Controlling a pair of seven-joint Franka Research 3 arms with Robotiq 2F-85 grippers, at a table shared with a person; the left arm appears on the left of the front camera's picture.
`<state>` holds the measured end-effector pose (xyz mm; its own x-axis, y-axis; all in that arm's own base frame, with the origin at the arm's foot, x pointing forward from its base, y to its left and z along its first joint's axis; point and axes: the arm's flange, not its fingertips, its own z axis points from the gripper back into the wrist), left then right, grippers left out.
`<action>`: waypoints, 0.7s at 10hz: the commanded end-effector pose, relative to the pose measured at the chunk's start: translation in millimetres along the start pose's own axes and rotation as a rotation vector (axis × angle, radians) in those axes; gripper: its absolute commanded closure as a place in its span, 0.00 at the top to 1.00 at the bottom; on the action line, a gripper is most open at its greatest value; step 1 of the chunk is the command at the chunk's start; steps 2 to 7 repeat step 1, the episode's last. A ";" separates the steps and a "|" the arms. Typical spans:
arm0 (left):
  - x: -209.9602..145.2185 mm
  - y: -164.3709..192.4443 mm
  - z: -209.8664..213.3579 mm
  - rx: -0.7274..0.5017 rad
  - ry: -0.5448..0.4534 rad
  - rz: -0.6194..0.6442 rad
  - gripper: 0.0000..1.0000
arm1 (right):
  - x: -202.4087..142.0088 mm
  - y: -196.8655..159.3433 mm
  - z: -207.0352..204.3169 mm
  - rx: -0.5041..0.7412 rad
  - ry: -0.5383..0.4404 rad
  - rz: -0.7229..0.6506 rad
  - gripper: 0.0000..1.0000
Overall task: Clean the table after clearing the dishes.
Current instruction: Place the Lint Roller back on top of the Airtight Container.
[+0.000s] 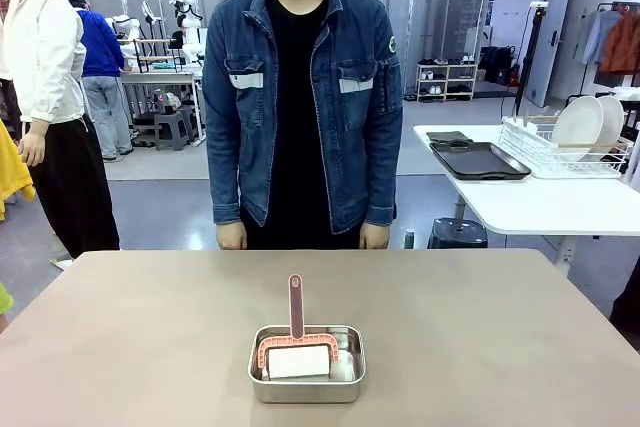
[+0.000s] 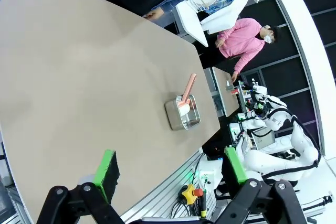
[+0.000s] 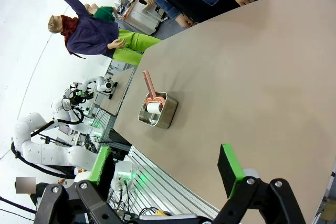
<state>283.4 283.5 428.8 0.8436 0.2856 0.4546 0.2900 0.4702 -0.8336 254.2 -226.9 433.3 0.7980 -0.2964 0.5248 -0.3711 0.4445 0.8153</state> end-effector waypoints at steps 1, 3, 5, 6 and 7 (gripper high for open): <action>-1.1 -2.9 0.8 -0.024 -0.024 -0.001 1.00 | -1.5 1.3 0.9 0.011 0.001 0.013 1.00; -1.1 -2.9 0.8 -0.024 -0.024 -0.001 1.00 | -1.5 1.3 0.9 0.011 0.001 0.013 1.00; -1.1 -2.9 0.8 -0.024 -0.024 -0.001 1.00 | -1.5 1.3 0.9 0.011 0.001 0.013 1.00; -1.1 -2.9 0.8 -0.024 -0.024 -0.001 1.00 | -1.5 1.3 0.9 0.011 0.001 0.013 1.00; -1.1 -2.9 0.8 -0.024 -0.024 -0.001 1.00 | -1.5 1.3 0.9 0.011 0.001 0.013 1.00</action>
